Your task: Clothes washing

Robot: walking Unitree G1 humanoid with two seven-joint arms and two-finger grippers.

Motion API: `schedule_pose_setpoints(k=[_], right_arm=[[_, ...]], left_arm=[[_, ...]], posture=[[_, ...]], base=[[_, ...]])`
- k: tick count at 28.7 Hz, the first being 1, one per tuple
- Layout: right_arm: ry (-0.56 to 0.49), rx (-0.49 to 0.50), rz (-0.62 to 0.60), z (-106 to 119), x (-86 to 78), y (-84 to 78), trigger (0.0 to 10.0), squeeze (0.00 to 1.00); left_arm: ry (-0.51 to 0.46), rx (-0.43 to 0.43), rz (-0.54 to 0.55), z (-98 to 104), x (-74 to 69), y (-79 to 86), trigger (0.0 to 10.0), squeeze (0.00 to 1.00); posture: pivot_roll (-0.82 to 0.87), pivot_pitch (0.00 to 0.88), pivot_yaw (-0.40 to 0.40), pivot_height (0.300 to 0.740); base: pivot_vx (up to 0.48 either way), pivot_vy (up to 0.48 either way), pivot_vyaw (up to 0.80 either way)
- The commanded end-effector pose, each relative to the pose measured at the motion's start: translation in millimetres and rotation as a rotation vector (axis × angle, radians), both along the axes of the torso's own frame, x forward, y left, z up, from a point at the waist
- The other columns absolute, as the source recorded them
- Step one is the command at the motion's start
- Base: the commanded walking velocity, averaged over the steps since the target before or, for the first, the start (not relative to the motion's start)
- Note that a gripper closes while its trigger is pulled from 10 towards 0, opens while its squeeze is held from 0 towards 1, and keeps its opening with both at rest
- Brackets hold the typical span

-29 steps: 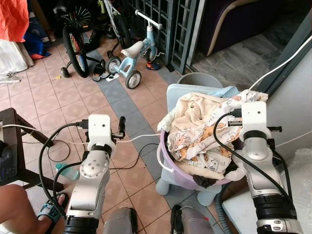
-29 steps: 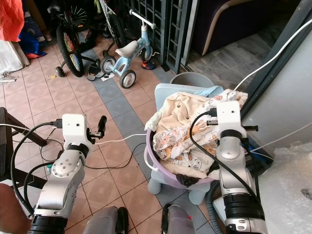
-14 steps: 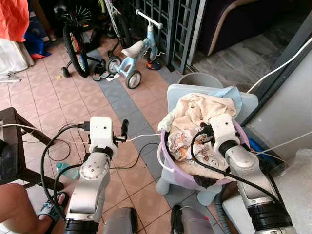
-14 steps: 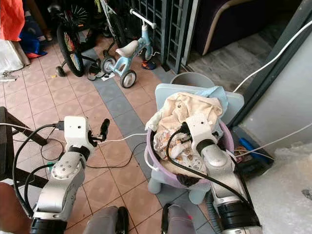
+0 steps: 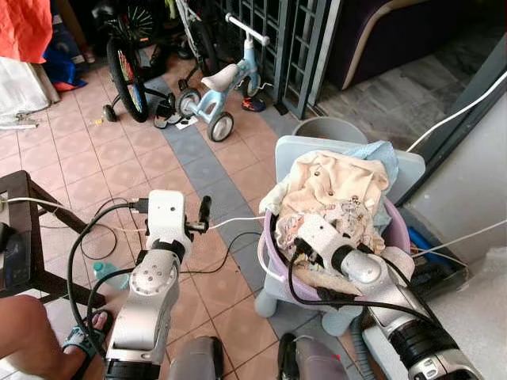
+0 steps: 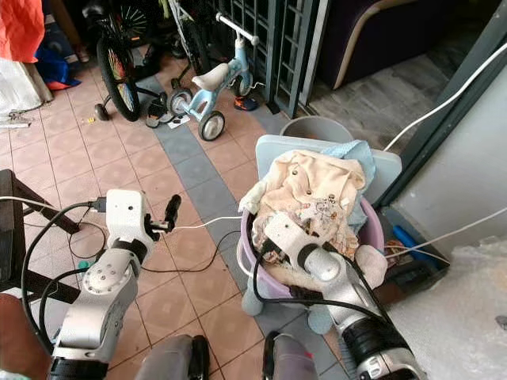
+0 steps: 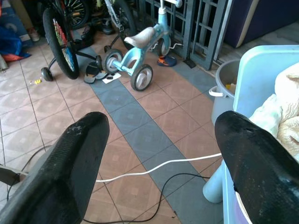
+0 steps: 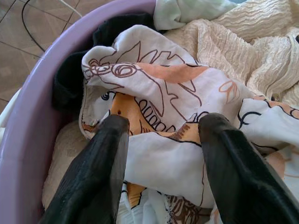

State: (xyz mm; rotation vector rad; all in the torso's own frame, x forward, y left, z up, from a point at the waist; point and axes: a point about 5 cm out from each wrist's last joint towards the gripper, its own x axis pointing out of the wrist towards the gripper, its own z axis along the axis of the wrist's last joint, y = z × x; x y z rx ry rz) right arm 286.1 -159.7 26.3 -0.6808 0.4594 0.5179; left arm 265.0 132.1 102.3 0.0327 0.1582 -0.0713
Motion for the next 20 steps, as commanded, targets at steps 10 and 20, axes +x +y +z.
schedule_pose_setpoints(k=[10, 20], right_arm=[[-0.119, -0.216, -0.115, -7, 15.0, -17.4, 10.0, 0.0], [-0.003, -0.182, -0.09, -18, 14.8, -16.6, 0.0, 0.0]], left_arm=[[0.021, -0.003, -0.023, -1, -1.1, -1.5, 10.0, 0.0], [0.02, -0.009, -0.026, -1, 3.0, -3.0, 10.0, 0.0]], posture=[[0.06, 0.133, 0.036, 0.74], [0.06, 0.126, 0.026, 0.74]], base=[[0.0, 0.0, 0.0], [0.0, 0.0, 0.0]])
